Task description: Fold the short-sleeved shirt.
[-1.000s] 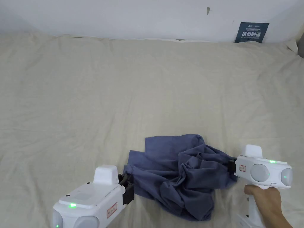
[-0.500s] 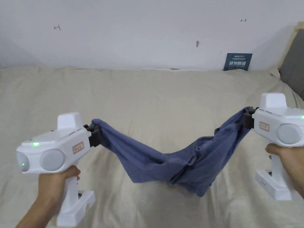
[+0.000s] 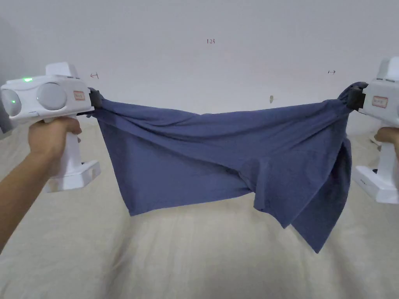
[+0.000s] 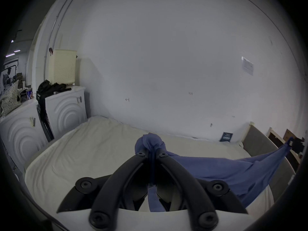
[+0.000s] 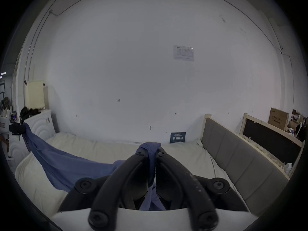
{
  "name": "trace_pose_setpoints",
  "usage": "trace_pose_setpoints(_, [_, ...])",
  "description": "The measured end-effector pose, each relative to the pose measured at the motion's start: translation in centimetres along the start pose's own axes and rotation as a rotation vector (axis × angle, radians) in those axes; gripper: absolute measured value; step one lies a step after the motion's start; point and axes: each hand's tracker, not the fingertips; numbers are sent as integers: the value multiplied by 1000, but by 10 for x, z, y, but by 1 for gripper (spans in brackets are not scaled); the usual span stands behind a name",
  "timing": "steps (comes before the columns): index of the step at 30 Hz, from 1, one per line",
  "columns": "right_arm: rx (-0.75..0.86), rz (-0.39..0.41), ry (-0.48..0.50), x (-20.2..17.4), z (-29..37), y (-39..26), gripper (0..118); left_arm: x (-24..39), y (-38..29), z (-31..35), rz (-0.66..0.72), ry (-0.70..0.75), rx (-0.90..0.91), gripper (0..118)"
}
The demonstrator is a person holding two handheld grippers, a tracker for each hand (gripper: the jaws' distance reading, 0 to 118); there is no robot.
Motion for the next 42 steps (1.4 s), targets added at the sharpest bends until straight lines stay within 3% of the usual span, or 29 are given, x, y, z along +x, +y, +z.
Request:
trace_pose_setpoints(8, [-35,-36,11,-11,-24,-26,10,-2,-8,-45,-24,36,-9,8])
trace_pose_setpoints(17, [-263,-75,10,-3,-37,-156,10,-23,-141,-54,-49,56,-232,8])
trace_pose_setpoints(26, [-447,-108,8,1,58,-289,10,-70,-296,28,14,79,-455,8])
trace_pose_setpoints(29, [-519,-158,4,7,100,-326,10,-92,-343,58,-16,95,-501,8])
trace_pose_setpoints(33, [-581,-224,-29,21,143,-369,10,-107,-385,105,11,90,-589,8])
trace_pose_setpoints(40, [-748,-271,-70,34,178,-441,10,-124,-436,141,12,132,-692,8])
trace_pose_setpoints(42, [-788,-251,-73,31,177,-456,10,-121,-436,141,16,140,-675,8])
